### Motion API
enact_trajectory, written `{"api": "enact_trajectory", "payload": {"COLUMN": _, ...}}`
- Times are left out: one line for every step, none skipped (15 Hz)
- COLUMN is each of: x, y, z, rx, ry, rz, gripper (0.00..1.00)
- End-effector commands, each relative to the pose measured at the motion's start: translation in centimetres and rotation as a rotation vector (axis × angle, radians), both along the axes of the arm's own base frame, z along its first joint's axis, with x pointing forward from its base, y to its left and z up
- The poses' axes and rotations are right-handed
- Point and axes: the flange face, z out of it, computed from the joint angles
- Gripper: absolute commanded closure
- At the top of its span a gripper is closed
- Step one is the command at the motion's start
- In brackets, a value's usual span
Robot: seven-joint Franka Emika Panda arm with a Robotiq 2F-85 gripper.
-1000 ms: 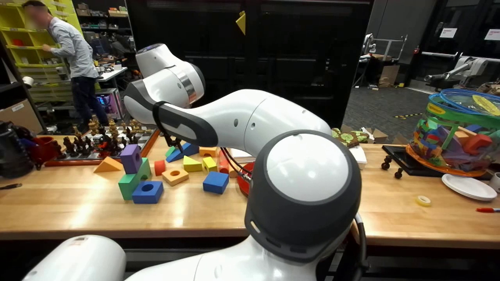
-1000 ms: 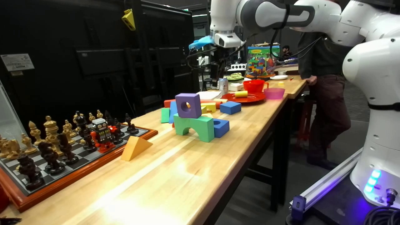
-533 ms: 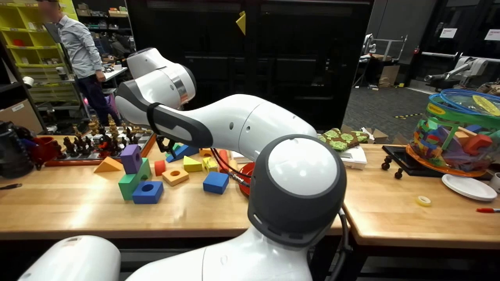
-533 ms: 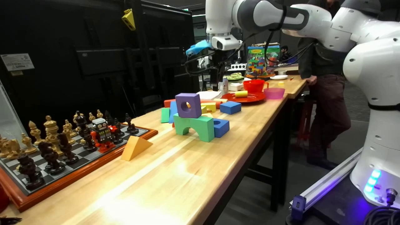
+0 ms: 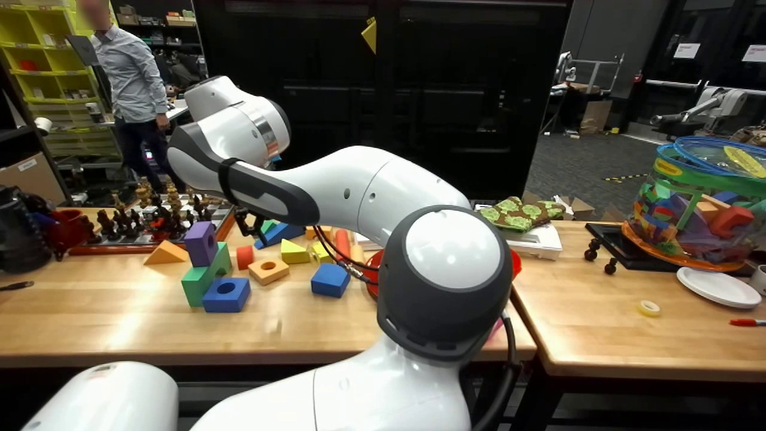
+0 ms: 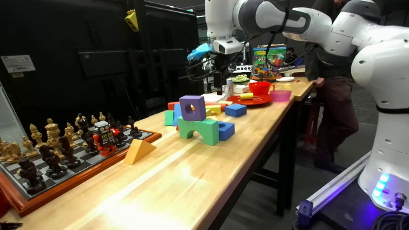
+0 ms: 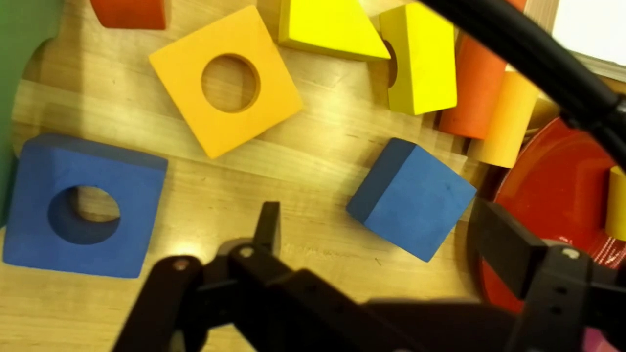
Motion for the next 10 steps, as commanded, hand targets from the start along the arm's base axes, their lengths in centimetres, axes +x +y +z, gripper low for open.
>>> {"api": "enact_trajectory", "payload": {"x": 0.0, "y": 0.0, "z": 0.0, "rx": 0.0, "ry": 0.0, "rz": 0.0, "gripper": 0.0}}
{"api": "enact_trajectory", "payload": {"x": 0.0, "y": 0.0, "z": 0.0, "rx": 0.0, "ry": 0.0, "rz": 0.0, "gripper": 0.0}}
{"api": "enact_trajectory", "payload": {"x": 0.3, "y": 0.2, "z": 0.1, "rx": -0.005, "ry": -0.002, "rz": -0.006, "gripper": 0.0}}
{"api": "enact_trajectory", "payload": {"x": 0.4, "y": 0.4, "z": 0.0, "rx": 0.002, "ry": -0.003, "rz": -0.001, "gripper": 0.0}}
{"api": "enact_trajectory", "payload": {"x": 0.4, "y": 0.6, "z": -0.1, "rx": 0.004, "ry": -0.006, "rz": 0.002, "gripper": 0.0}}
{"api": "enact_trajectory", "payload": {"x": 0.5, "y": 0.5, "z": -0.1, "rx": 0.015, "ry": -0.001, "rz": 0.003, "gripper": 0.0}}
{"api": "enact_trajectory", "payload": {"x": 0.7, "y": 0.3, "z": 0.0, "rx": 0.023, "ry": -0.007, "rz": -0.002, "gripper": 0.0}}
{"api": "enact_trajectory", "payload": {"x": 0.8, "y": 0.1, "z": 0.0, "rx": 0.024, "ry": -0.014, "rz": -0.006, "gripper": 0.0}}
{"api": "enact_trajectory", "payload": {"x": 0.9, "y": -0.1, "z": 0.0, "rx": 0.027, "ry": -0.015, "rz": -0.008, "gripper": 0.0}}
{"api": "enact_trajectory", "payload": {"x": 1.0, "y": -0.2, "z": 0.0, "rx": 0.033, "ry": -0.012, "rz": -0.011, "gripper": 0.0}}
